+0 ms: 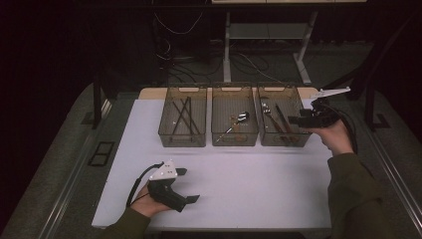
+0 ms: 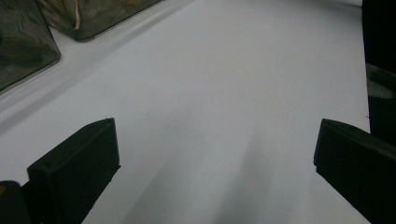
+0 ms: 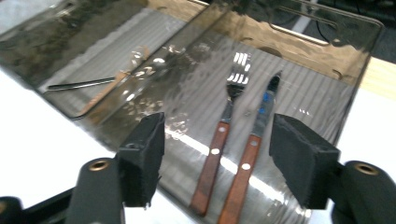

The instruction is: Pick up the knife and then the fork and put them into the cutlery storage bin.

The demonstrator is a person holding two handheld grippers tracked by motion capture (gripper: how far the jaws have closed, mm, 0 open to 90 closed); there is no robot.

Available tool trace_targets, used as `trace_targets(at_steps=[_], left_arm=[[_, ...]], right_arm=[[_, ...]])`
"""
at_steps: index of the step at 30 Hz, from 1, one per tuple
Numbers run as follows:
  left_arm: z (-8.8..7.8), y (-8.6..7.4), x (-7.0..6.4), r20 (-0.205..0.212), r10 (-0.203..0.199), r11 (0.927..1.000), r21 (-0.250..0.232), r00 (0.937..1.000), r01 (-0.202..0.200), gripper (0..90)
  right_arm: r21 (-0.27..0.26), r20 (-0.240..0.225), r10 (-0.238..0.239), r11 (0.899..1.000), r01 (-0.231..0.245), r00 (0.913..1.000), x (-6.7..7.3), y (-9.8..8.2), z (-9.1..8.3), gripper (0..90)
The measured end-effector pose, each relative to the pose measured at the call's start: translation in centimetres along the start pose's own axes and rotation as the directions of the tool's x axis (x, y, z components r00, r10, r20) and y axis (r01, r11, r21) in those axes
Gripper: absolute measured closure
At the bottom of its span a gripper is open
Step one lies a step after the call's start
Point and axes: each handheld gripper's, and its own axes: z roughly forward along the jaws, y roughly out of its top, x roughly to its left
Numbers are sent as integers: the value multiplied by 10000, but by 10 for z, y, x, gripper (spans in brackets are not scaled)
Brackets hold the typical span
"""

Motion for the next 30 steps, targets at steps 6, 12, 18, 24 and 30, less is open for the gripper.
trace_targets(at_steps=[6,12,18,24,30], left_arm=[[-1,0,1,3,-8,10000,0,10000,8,0],[-1,-1,1,-31,-10,10000,33,10000,10,0],[-1,0,3,-84,-15,9999,102,10000,16,0],[-3,-1,3,-193,-55,10000,82,9998,57,0],[-3,-1,3,-240,-64,9999,116,9997,67,0]], right_arm=[[-477,-392,-98,9988,79,9992,16,-14,-11,287],[-675,-635,-341,9973,298,9974,36,-31,-19,214],[-1002,-613,-486,9941,423,9969,51,-52,-21,169],[-996,-595,-779,9924,717,9952,63,-73,-19,136],[-985,-832,-973,9911,890,9918,76,-90,-19,136]])
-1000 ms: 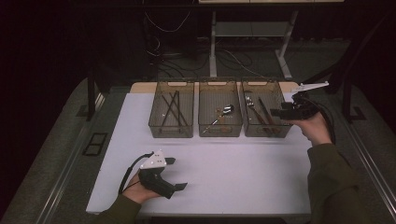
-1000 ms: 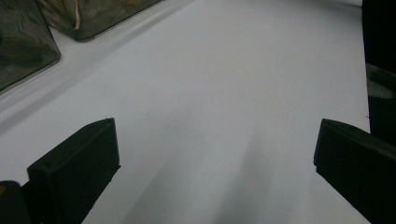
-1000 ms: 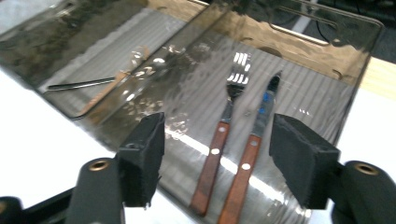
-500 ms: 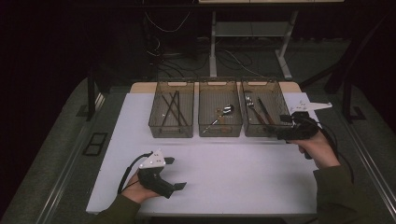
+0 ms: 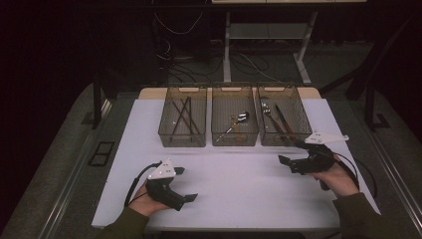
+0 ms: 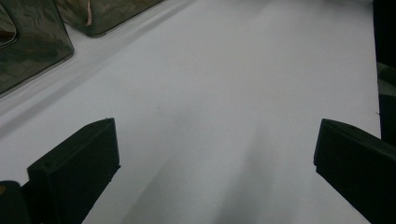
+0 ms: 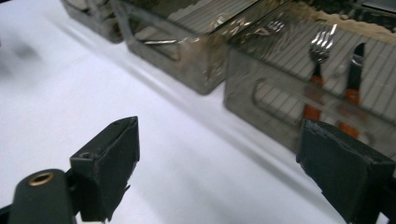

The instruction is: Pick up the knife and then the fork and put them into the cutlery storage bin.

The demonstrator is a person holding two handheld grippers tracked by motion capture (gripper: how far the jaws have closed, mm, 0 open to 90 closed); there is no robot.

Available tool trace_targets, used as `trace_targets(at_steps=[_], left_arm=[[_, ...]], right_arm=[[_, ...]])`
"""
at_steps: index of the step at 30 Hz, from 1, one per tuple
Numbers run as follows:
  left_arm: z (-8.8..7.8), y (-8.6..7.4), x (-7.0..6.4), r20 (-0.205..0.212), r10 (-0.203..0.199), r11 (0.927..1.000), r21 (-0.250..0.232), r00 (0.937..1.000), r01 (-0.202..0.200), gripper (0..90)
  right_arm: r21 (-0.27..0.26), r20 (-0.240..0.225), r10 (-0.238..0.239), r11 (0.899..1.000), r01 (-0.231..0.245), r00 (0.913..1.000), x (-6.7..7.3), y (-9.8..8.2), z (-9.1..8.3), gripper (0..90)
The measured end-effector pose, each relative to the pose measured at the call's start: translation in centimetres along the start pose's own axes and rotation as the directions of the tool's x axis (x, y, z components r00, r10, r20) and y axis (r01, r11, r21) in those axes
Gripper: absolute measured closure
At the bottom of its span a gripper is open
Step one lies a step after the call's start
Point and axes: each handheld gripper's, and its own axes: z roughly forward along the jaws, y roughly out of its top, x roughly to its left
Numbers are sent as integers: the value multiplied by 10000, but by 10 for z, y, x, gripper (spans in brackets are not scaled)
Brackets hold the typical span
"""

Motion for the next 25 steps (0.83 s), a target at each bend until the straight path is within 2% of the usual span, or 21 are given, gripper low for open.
trace_targets(at_steps=[5,8,16,21,25], left_arm=[[0,0,0,-6,3,10000,8,10000,-3,0],[0,0,0,-13,22,10000,20,10000,-22,0],[0,0,-1,-46,16,10000,26,10000,-16,0],[-1,0,0,-60,20,10000,-4,10000,-20,0],[-1,1,-1,-64,23,10000,-44,10000,-23,0]], right_arm=[[-56,-23,-119,9999,119,9999,9,-17,0,136],[-184,-91,31,9998,-32,10000,13,-27,-1,136],[-350,-296,-25,9994,15,9996,25,-48,-6,136],[-191,-524,-94,9998,85,9986,28,-58,-6,137],[-37,-590,-170,9999,168,9981,29,-60,-4,136]])
